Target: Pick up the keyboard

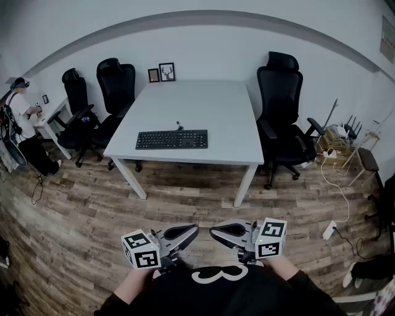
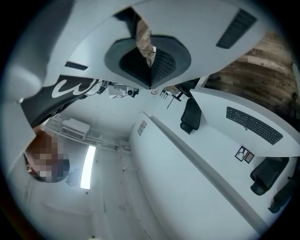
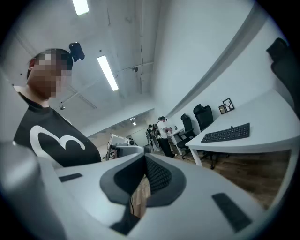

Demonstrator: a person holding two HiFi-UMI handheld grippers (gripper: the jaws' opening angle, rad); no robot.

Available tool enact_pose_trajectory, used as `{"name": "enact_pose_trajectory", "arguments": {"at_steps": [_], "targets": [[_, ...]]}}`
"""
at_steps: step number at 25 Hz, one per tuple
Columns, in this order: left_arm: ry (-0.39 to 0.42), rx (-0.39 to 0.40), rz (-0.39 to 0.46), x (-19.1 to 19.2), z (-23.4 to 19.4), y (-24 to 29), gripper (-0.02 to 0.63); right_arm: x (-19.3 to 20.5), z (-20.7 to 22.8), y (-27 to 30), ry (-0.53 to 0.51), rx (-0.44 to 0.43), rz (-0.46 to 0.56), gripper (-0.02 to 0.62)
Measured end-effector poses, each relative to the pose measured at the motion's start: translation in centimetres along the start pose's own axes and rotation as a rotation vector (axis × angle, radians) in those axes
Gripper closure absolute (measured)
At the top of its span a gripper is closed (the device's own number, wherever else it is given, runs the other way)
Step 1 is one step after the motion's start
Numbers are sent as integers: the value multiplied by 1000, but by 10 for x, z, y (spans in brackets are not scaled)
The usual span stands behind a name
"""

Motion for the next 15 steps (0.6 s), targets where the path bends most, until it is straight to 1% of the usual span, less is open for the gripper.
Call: {"name": "enact_pose_trajectory", "arguments": {"at_steps": [4,9,15], "targets": [[11,1,-9,5,-3,3,594,3,2,0,1,1,-3,588],[20,2,-19,-4,-9,5,594,-3,7,3,-6,6,8,588],[16,-11,-2,-11,-17,0,594,-13,12,9,-26,17,22,588]]}}
Point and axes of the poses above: the fingertips, and each gripper's own axes: y forward along the fingers, z to its right, x out of its underside, the point moved 2 cm from there along -y, backward along the fingers, and after that the axes turned 1 degree about -x, right-handed, at the moved point
